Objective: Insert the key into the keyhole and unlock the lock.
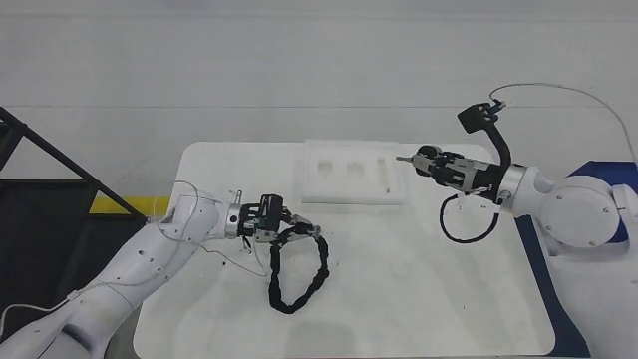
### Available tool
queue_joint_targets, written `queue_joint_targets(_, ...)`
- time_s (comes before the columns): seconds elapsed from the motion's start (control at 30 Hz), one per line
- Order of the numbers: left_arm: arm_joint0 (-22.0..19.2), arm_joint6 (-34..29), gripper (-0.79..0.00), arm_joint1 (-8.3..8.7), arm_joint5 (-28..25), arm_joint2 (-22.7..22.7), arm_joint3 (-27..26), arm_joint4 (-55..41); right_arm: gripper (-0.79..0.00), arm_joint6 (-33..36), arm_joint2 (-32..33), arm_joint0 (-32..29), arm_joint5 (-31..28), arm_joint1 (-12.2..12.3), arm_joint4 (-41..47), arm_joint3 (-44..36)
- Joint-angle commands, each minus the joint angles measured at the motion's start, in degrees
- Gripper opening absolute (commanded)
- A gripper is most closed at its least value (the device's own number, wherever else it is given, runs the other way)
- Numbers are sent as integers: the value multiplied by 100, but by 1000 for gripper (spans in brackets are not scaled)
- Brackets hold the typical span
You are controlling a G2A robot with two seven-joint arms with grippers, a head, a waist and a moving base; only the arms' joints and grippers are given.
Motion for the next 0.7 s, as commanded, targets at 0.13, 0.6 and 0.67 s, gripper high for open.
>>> queue_joint_targets(0.13, 381, -544, -785, 197, -127, -629, -820, -688, -785, 644, 7, 31, 294, 50, 218, -433)
queue_joint_targets(0.6, 811, -953, -785, 328, 816, -1375, -2373, -638, -785, 1025, -244, 134, 482, 75, 1532, -644)
queue_joint_targets(0.67, 784, -830, -785, 307, 947, -1355, -2402, -543, -785, 941, -272, 133, 555, 78, 1567, -622)
